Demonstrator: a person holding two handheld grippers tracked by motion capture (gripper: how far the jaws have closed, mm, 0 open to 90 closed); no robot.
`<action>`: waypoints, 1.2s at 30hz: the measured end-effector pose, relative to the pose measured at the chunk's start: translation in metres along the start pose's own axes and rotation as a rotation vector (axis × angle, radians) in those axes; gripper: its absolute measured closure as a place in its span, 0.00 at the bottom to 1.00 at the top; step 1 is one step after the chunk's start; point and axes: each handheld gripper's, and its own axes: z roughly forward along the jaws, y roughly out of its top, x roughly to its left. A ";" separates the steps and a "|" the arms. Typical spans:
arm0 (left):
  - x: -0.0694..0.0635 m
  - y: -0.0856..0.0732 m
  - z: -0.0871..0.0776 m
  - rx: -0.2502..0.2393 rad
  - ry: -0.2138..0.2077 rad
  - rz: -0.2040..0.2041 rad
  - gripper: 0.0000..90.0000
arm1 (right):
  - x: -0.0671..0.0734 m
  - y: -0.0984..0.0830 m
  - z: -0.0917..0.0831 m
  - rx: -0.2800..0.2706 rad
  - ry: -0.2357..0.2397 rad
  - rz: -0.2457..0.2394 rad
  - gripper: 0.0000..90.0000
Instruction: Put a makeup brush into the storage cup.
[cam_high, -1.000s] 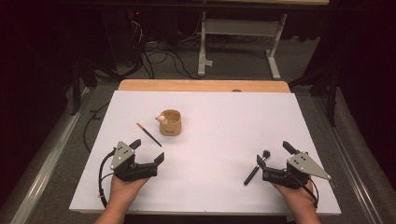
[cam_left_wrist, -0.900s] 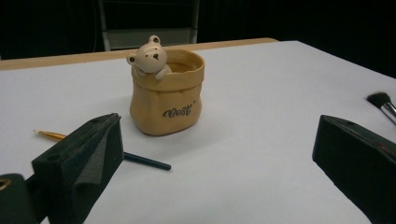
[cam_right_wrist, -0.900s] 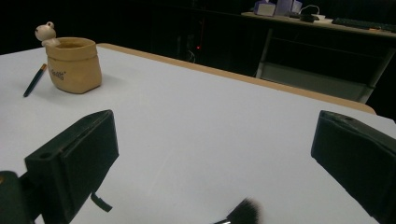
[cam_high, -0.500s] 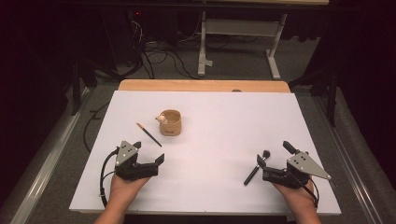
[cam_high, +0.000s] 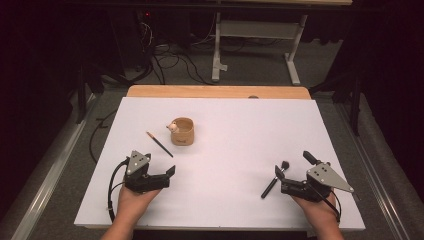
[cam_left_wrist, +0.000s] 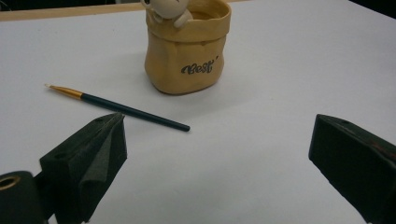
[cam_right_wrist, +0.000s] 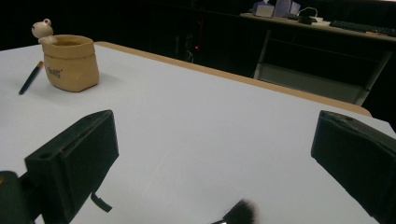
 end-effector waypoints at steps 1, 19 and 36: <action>0.000 0.000 0.000 0.004 0.002 -0.005 0.06 | 0.000 0.000 0.000 -0.001 0.000 0.000 0.02; 0.005 -0.002 0.005 0.082 0.018 -0.056 0.06 | 0.001 0.000 0.001 0.000 0.004 -0.026 0.02; 0.009 -0.005 0.008 0.176 0.037 -0.095 0.07 | 0.002 0.001 0.000 -0.004 -0.001 -0.035 0.03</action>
